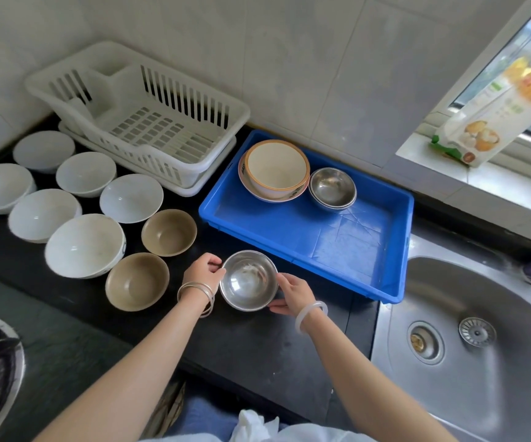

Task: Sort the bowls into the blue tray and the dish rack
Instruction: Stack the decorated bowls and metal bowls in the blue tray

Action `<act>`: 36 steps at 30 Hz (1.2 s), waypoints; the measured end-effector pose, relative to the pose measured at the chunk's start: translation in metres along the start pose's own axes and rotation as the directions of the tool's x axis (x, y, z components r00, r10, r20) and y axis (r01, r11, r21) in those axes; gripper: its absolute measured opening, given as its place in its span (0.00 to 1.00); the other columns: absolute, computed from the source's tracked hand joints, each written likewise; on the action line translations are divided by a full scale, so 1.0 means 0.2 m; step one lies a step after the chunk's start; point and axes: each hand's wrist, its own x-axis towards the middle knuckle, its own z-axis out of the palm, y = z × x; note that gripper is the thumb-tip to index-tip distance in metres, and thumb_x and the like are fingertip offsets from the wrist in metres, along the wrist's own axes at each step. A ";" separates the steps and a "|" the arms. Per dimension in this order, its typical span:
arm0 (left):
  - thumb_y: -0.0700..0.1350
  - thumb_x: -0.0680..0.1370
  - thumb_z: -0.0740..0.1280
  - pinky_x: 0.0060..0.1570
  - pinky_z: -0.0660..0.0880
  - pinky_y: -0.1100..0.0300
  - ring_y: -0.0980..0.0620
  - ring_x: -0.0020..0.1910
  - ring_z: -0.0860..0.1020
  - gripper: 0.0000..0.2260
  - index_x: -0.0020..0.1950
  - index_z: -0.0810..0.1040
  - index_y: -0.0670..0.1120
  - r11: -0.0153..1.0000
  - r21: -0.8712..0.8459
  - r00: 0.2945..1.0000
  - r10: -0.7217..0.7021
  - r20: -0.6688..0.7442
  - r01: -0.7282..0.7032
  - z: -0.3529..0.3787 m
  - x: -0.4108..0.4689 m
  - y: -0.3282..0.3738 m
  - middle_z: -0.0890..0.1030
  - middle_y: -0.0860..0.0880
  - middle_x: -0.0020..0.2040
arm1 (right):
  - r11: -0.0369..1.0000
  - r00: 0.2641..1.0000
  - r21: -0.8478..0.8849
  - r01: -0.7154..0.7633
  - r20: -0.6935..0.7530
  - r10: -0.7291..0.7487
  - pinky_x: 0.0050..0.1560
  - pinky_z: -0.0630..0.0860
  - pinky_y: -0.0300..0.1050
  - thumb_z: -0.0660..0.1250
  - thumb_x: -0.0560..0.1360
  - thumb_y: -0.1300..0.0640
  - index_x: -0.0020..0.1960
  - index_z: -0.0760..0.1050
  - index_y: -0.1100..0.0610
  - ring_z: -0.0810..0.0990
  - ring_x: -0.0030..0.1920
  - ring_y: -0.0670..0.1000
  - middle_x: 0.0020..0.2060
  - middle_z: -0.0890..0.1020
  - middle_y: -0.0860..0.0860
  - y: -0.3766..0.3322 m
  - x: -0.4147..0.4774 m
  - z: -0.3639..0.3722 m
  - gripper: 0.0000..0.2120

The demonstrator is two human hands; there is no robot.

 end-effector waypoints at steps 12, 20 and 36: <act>0.38 0.77 0.63 0.36 0.77 0.59 0.49 0.41 0.79 0.05 0.52 0.76 0.41 0.872 -0.469 0.982 -0.062 0.179 0.140 -0.09 -0.05 0.15 0.78 0.45 0.44 | 0.990 0.989 0.031 0.138 -0.053 -0.136 0.33 0.80 0.39 0.60 0.78 0.52 0.53 0.77 0.53 0.84 0.38 0.51 0.46 0.81 0.52 -0.15 -0.01 -0.04 0.09; 0.38 0.77 0.63 0.44 0.77 0.54 0.46 0.45 0.77 0.07 0.54 0.75 0.39 0.855 -0.518 0.984 0.062 0.166 0.033 0.00 0.02 0.55 0.74 0.42 0.51 | 0.959 0.947 0.077 0.272 -0.201 -0.252 0.32 0.78 0.38 0.62 0.77 0.52 0.45 0.78 0.51 0.79 0.34 0.52 0.41 0.80 0.51 -0.45 0.02 -0.27 0.08; 0.33 0.75 0.63 0.57 0.76 0.47 0.43 0.52 0.77 0.14 0.61 0.76 0.38 0.865 -0.501 0.986 0.083 0.145 0.001 0.57 0.37 1.11 0.79 0.40 0.58 | 0.958 0.852 0.025 0.286 -0.464 -0.242 0.49 0.80 0.48 0.62 0.76 0.61 0.50 0.81 0.62 0.80 0.38 0.53 0.35 0.80 0.52 -0.75 0.46 -0.81 0.10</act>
